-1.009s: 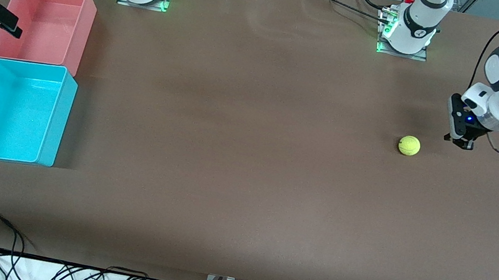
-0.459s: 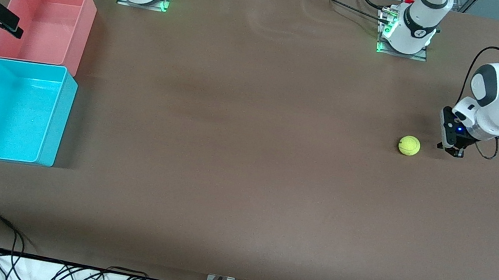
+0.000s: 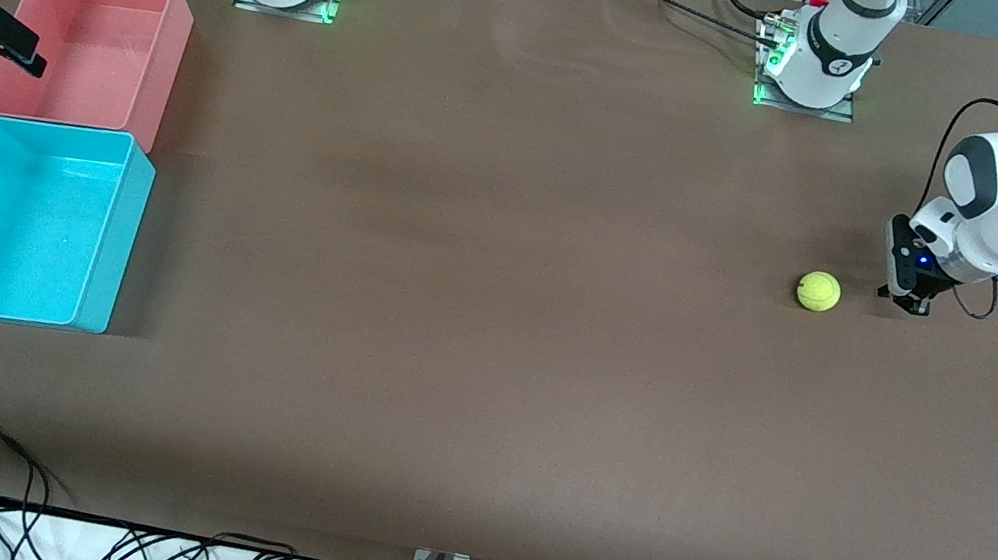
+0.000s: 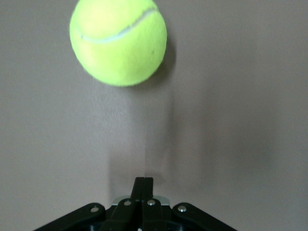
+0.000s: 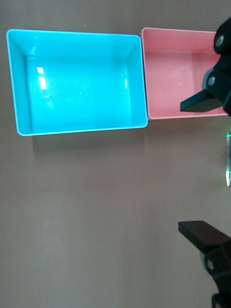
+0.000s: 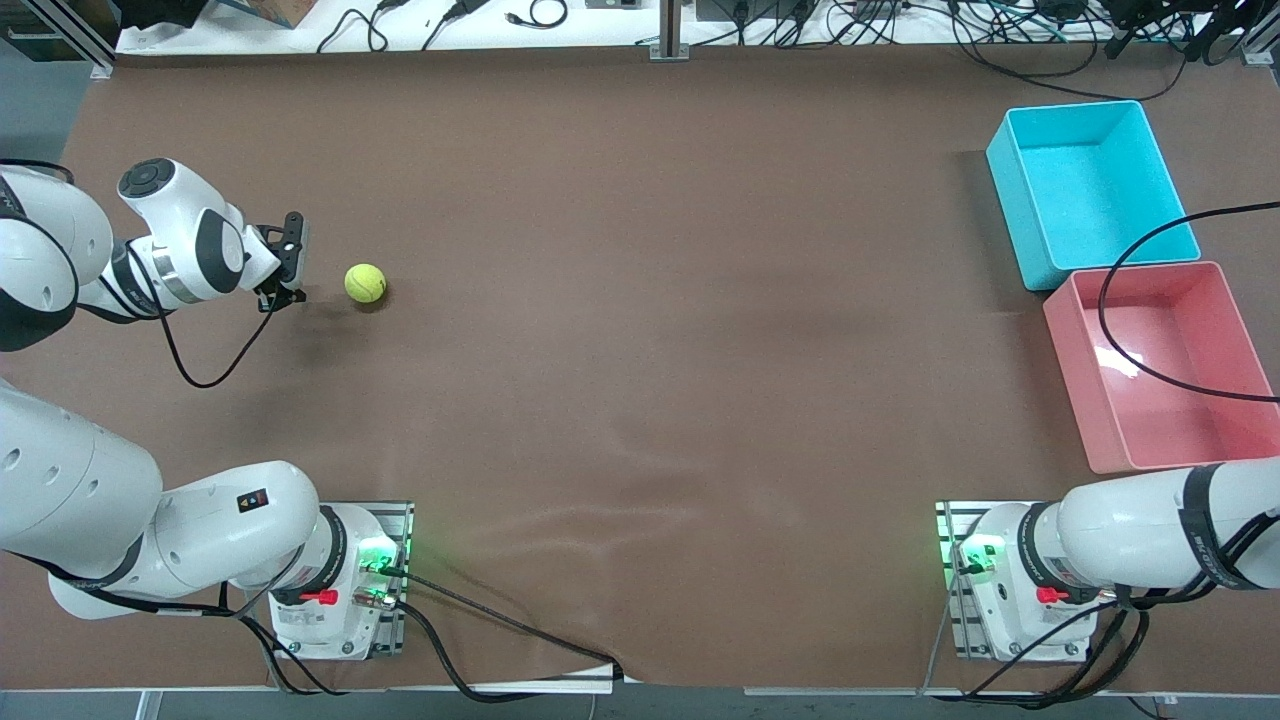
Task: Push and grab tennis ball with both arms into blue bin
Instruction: 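Push the tennis ball with the left gripper toward the cyan bin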
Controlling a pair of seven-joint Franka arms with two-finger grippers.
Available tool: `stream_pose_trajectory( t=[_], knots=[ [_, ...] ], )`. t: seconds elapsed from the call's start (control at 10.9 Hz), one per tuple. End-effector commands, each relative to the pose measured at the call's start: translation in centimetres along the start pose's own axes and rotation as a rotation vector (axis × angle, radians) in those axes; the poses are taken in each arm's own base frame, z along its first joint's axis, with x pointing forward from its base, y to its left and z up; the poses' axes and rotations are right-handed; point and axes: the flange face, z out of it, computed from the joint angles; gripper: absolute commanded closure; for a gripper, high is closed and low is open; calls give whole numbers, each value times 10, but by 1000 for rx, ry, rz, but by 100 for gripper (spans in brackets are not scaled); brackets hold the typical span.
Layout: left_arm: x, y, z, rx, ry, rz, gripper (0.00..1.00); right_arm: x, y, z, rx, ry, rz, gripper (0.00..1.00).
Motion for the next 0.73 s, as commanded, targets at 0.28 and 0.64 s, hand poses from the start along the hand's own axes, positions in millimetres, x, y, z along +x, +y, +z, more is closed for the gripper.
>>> stream_pose_trajectory(
  t=[0.28, 0.64],
  knots=[
    [129, -15, 8, 51, 71, 138, 100, 0, -2, -4, 18, -1, -7, 0],
    [259, -2, -5, 123, 158, 128, 100, 1, -4, -2, 34, -2, -2, 0]
  ],
)
